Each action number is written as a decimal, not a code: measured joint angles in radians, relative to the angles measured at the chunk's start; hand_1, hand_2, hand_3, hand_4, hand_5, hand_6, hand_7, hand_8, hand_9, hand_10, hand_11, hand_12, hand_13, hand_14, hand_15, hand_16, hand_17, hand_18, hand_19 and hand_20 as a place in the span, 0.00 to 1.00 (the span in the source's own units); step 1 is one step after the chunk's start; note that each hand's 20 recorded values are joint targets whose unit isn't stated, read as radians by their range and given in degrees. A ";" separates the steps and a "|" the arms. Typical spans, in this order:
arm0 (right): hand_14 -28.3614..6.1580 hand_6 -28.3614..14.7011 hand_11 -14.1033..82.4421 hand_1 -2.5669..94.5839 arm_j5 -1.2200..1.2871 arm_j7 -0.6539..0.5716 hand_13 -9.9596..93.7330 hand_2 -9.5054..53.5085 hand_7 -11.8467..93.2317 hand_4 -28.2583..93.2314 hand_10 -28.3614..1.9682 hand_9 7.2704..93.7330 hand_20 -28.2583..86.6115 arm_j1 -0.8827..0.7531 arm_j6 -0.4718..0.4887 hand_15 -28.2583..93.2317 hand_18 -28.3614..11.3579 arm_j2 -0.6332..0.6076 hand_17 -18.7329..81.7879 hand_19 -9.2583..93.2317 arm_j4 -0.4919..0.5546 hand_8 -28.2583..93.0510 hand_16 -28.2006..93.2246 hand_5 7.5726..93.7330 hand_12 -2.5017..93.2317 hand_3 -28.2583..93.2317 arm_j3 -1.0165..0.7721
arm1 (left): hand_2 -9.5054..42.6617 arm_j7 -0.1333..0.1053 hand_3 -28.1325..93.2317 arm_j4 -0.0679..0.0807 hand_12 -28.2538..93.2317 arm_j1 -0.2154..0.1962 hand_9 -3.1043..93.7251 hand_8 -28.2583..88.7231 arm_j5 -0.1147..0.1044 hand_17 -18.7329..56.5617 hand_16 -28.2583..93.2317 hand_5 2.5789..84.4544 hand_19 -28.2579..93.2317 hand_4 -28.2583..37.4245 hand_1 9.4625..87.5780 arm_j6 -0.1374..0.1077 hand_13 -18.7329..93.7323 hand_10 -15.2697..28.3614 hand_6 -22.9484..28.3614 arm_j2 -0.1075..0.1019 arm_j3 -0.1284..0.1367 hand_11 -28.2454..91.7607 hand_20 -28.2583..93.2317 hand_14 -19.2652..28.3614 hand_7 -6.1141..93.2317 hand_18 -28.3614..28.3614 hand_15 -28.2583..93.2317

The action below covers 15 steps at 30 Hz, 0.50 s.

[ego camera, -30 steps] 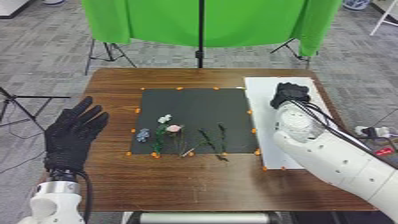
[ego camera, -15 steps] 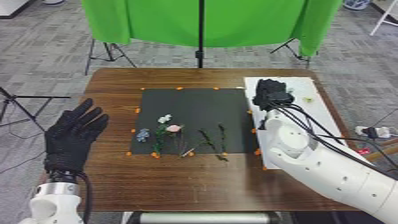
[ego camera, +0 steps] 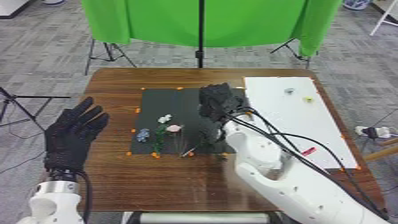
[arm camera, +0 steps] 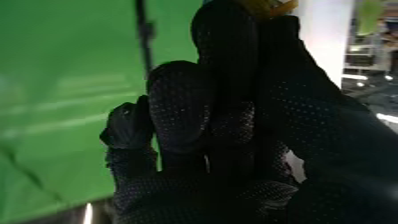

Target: Arrange flowers

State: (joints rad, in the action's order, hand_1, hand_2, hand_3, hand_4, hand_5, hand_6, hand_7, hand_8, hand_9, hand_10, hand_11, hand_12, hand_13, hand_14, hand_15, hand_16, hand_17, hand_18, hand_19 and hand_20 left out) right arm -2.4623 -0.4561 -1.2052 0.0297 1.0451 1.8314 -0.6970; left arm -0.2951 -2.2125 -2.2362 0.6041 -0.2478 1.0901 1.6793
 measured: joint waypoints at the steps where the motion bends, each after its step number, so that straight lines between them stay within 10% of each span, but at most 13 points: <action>1: 0.60 0.74 0.43 0.58 0.001 0.012 0.78 0.00 0.29 0.00 0.72 0.95 0.68 -0.020 0.008 0.85 0.18 0.004 0.46 1.00 0.011 0.24 0.39 0.89 0.37 0.82 -0.004 | 0.36 0.001 0.88 0.000 0.32 0.000 0.41 0.16 0.000 0.15 0.15 0.48 0.70 0.00 0.16 0.000 0.41 0.82 0.67 0.000 0.001 0.47 0.40 0.98 0.19 0.96 0.65; 15: 0.56 0.73 0.60 0.44 -0.037 0.063 0.74 0.00 0.29 0.00 0.62 0.83 0.71 -0.098 0.045 0.88 0.16 0.009 0.43 0.99 0.014 0.13 0.38 0.72 0.24 0.83 0.007 | 0.36 0.002 0.88 0.000 0.31 -0.001 0.41 0.16 0.000 0.15 0.14 0.48 0.71 0.00 0.16 -0.001 0.40 0.82 0.67 0.002 0.001 0.47 0.39 0.97 0.19 0.95 0.66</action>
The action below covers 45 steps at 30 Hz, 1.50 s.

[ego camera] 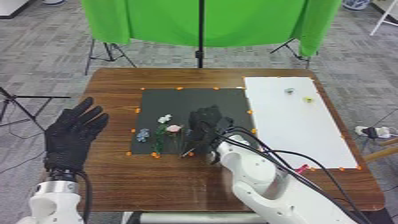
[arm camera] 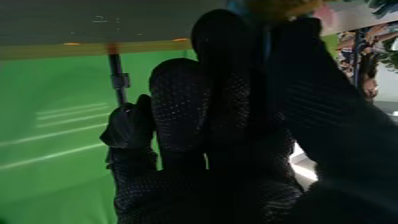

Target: Arrange flowers

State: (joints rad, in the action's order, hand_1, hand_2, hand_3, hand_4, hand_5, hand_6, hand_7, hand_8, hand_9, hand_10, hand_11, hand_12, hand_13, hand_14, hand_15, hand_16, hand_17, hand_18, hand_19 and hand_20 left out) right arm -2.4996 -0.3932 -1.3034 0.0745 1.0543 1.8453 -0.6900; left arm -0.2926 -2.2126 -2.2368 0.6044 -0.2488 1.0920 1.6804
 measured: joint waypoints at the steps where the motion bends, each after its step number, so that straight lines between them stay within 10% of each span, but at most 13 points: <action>1: 0.56 0.73 0.61 0.44 -0.006 0.006 0.74 0.00 0.29 0.00 0.62 0.82 0.71 -0.002 0.001 0.88 0.16 0.000 0.43 0.99 0.001 0.12 0.38 0.72 0.24 0.83 -0.002 | 0.36 -0.001 0.89 0.000 0.31 0.000 0.41 0.16 0.000 0.15 0.14 0.48 0.71 0.00 0.16 0.000 0.40 0.82 0.67 0.000 0.000 0.47 0.39 0.97 0.19 0.95 0.66; 12: 0.54 0.69 0.66 0.43 -0.059 0.050 0.71 0.00 0.28 0.00 0.60 0.78 0.73 -0.016 0.004 0.91 0.15 -0.009 0.42 0.98 0.010 0.12 0.38 0.68 0.25 0.82 -0.026 | 0.34 -0.005 0.88 0.000 0.31 -0.006 0.41 0.16 0.000 0.15 0.14 0.48 0.71 0.00 0.17 0.000 0.40 0.82 0.67 0.000 0.000 0.48 0.38 0.97 0.19 0.95 0.66; 18: 0.48 0.67 0.53 0.38 -0.006 0.016 0.66 0.00 0.28 0.00 0.53 0.72 0.71 -0.008 -0.015 0.86 0.15 -0.031 0.41 0.95 0.020 0.12 0.34 0.64 0.19 0.85 -0.028 | 0.34 -0.016 0.88 -0.001 0.31 -0.010 0.41 0.16 -0.001 0.15 0.14 0.48 0.71 0.00 0.17 0.000 0.40 0.82 0.67 -0.001 -0.002 0.47 0.38 0.97 0.19 0.96 0.66; 29: 0.39 0.59 0.42 0.34 0.388 -0.378 0.52 0.00 0.30 0.00 0.36 0.52 0.65 0.312 -0.383 0.83 0.18 -0.261 0.38 0.92 -0.166 0.11 0.28 0.49 0.17 0.91 0.211 | 0.35 -0.036 0.88 0.000 0.31 -0.013 0.41 0.16 -0.005 0.15 0.15 0.48 0.70 0.00 0.17 -0.004 0.40 0.82 0.67 -0.007 -0.014 0.45 0.38 0.97 0.18 0.95 0.64; 45: 0.30 0.67 0.36 0.34 0.466 -0.529 0.42 0.00 0.30 0.00 0.29 0.40 0.64 0.424 -0.093 0.79 0.17 -0.340 0.31 0.90 -0.426 0.11 0.25 0.38 0.16 0.93 0.029 | 0.35 -0.053 0.88 0.001 0.32 -0.019 0.41 0.17 -0.010 0.15 0.16 0.48 0.70 0.00 0.17 -0.006 0.40 0.82 0.67 -0.019 -0.031 0.45 0.38 0.97 0.18 0.95 0.63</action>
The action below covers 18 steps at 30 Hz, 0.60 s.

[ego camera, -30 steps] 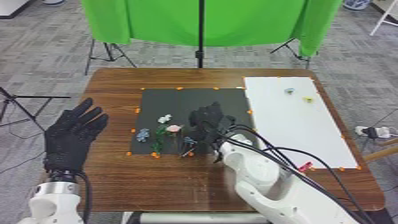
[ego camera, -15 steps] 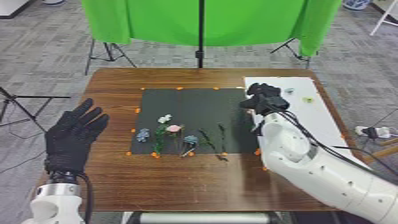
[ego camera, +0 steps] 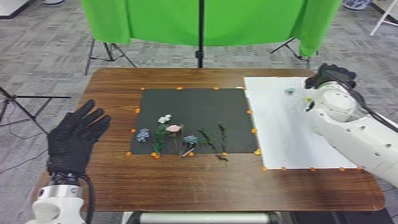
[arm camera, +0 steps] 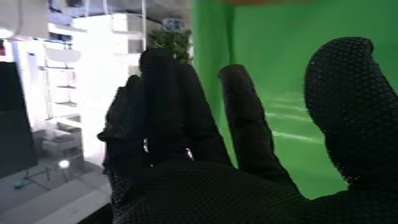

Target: Arrange flowers

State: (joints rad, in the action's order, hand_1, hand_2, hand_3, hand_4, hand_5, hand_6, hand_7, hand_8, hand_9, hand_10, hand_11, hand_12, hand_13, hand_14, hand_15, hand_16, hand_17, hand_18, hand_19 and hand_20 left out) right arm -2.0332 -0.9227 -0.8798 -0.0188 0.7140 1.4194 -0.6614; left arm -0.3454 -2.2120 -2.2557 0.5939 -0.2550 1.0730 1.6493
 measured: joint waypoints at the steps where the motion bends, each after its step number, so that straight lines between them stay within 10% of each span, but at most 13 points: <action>1: 0.30 0.68 0.36 0.34 0.000 0.002 0.42 0.00 0.30 0.00 0.30 0.41 0.64 -0.011 0.023 0.79 0.17 0.004 0.31 0.90 -0.001 0.11 0.25 0.38 0.16 0.93 -0.012 | 0.35 0.003 0.89 0.000 0.32 0.001 0.41 0.17 0.000 0.15 0.16 0.48 0.70 0.00 0.17 0.000 0.40 0.82 0.67 0.002 0.000 0.45 0.38 0.97 0.18 0.95 0.63; 9: 0.37 0.73 0.38 0.36 0.019 0.018 0.47 0.00 0.31 0.00 0.37 0.47 0.65 -0.096 0.140 0.79 0.18 0.047 0.32 0.90 -0.020 0.11 0.26 0.40 0.17 0.93 -0.059 | 0.35 0.016 0.89 0.003 0.32 0.014 0.41 0.17 0.001 0.15 0.16 0.48 0.70 0.00 0.17 0.001 0.40 0.82 0.67 0.010 -0.001 0.45 0.38 0.97 0.18 0.95 0.63; 18: 0.74 0.77 0.33 0.61 -0.068 0.050 0.86 0.00 0.30 0.00 0.77 1.00 0.67 -0.076 0.063 0.77 0.22 0.065 0.52 1.00 -0.061 0.24 0.39 0.91 0.35 0.77 -0.025 | 0.35 0.013 0.88 0.005 0.32 0.015 0.41 0.17 0.000 0.15 0.16 0.48 0.70 0.00 0.17 0.001 0.40 0.82 0.67 0.009 -0.006 0.45 0.38 0.97 0.18 0.95 0.63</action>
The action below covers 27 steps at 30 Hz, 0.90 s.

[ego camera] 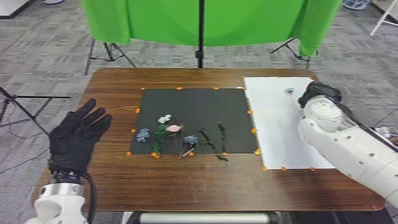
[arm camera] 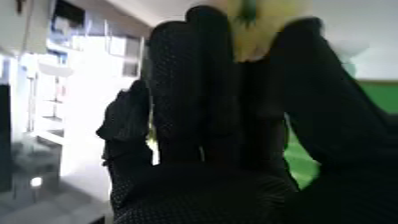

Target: Arrange flowers

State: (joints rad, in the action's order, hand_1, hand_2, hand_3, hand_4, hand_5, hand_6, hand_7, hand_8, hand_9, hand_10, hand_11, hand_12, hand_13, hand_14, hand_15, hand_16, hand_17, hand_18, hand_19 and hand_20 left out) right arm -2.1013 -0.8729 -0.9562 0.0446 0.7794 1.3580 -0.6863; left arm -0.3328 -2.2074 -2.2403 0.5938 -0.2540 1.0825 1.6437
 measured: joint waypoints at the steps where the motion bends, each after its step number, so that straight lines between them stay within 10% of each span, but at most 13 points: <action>1: 0.74 0.76 0.34 0.61 -0.009 0.002 0.86 0.00 0.30 0.00 0.77 1.00 0.67 0.001 -0.030 0.77 0.22 0.000 0.53 1.00 -0.006 0.24 0.39 0.92 0.34 0.78 0.016 | 0.35 -0.001 0.88 0.000 0.32 0.000 0.41 0.17 0.000 0.15 0.16 0.48 0.70 0.00 0.17 0.000 0.40 0.82 0.67 0.000 -0.001 0.45 0.38 0.97 0.18 0.95 0.63; 13: 0.71 0.72 0.37 0.59 -0.049 0.076 0.87 0.00 0.29 0.00 0.74 1.00 0.70 0.005 -0.237 0.78 0.19 -0.011 0.54 1.00 0.037 0.27 0.40 0.94 0.34 0.82 0.140 | 0.35 -0.005 0.89 0.002 0.32 -0.018 0.41 0.17 -0.003 0.15 0.16 0.48 0.70 0.00 0.16 -0.001 0.40 0.82 0.67 0.006 -0.002 0.45 0.38 0.97 0.18 0.95 0.63; 27: 0.64 0.71 0.37 0.57 -0.121 0.346 0.82 0.00 0.30 0.00 0.72 0.99 0.69 -0.154 -0.091 0.81 0.19 0.133 0.49 1.00 0.349 0.27 0.39 0.92 0.37 0.84 -0.056 | 0.35 0.025 0.89 0.039 0.32 0.027 0.41 0.16 -0.003 0.15 0.16 0.48 0.70 0.00 0.16 0.008 0.40 0.82 0.67 0.023 -0.041 0.46 0.39 0.97 0.18 0.95 0.64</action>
State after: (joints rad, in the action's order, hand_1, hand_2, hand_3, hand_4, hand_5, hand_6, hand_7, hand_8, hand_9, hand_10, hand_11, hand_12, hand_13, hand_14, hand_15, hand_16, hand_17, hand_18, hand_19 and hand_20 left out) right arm -2.2220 -0.5268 -1.1100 -0.0464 0.9127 1.7074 -0.7425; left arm -0.3077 -2.1682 -2.2130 0.5908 -0.2457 1.1053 1.6028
